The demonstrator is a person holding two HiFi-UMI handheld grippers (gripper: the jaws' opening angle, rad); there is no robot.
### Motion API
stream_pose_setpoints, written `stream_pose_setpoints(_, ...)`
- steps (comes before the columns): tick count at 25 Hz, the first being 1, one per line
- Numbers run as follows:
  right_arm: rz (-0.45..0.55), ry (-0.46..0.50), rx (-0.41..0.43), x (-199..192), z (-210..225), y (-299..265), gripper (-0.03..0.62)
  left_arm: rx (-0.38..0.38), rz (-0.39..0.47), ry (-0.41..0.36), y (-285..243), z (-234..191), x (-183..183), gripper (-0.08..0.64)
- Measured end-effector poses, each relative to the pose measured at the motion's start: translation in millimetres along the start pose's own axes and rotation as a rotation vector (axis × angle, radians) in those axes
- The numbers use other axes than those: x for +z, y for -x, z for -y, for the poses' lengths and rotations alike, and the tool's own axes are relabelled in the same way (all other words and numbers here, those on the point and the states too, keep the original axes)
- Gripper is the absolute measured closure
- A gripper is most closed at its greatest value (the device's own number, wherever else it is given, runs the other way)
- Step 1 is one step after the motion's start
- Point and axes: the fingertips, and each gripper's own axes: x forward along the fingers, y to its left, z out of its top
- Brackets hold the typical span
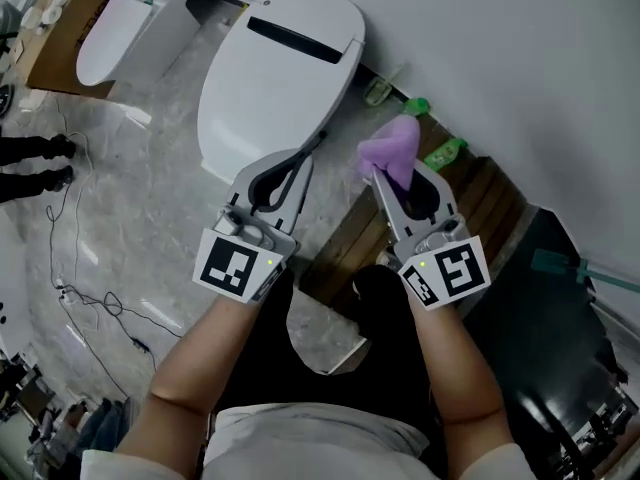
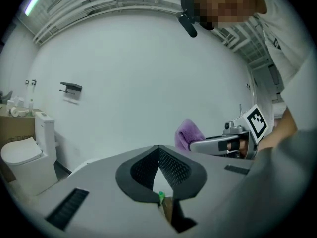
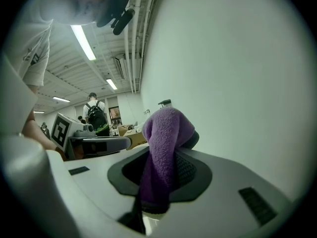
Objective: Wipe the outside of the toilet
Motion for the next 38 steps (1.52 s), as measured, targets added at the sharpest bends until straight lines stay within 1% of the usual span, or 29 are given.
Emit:
stream_pose_setpoints(3, 0.018, 0.035, 0.047, -25.3, 30.0, -21.2, 0.494, 0.045, 0.039, 0.001, -22.2, -7.4, -28.1, 0.554)
stream_pose_setpoints(6, 0.026, 0.063, 0.084, -63.3, 56.7, -39.8, 0.494, 0.082, 0.035, 0.012, -34.4, -11.6, -76.3, 0.554)
stream_pose_setpoints(11, 0.056, 0.039, 0.095, -127.0, 106.8, -72.5, 0.494, 0.105, 0.046, 0.008, -65.3, -18.5, -153.8, 0.554)
stream_pose_setpoints(15, 0.063, 0.08, 0.117, -186.3, 129.4, -99.0, 0.494, 0.141, 0.076, 0.008, -92.8, -31.7, -208.8, 0.554)
stream_pose_setpoints(19, 0.089, 0.087, 0.123, -243.7, 158.9, -127.9, 0.492, 0.179, 0.119, 0.006, -122.3, -42.4, -252.7, 0.554)
stream_pose_setpoints(21, 0.107, 0.082, 0.131, -268.7, 173.6, -145.1, 0.494, 0.181, 0.138, 0.0, -137.5, -41.6, -268.9, 0.554)
stream_pose_setpoints(23, 0.115, 0.065, 0.131, -292.3, 187.1, -159.8, 0.492, 0.155, 0.132, -0.015, -150.5, -32.6, -285.7, 0.554)
stream_pose_setpoints(27, 0.127, -0.046, 0.081, -327.4, 217.2, -185.1, 0.494, 0.104, 0.087, -0.034, -168.8, -27.3, -315.3, 0.554)
stream_pose_setpoints(29, 0.135, -0.079, 0.068, -340.7, 227.6, -196.8, 0.492, 0.095, 0.083, -0.04, -180.2, -33.0, -323.9, 0.554)
stream_pose_setpoints(33, 0.134, -0.126, 0.101, -363.9, 238.0, -218.3, 0.492, 0.108, 0.086, -0.023, -191.7, -37.6, -341.5, 0.554)
stream_pose_setpoints(38, 0.115, -0.19, 0.114, -380.2, 278.7, -242.6, 0.492, 0.1, 0.063, -0.029, -203.5, -36.6, -354.4, 0.554)
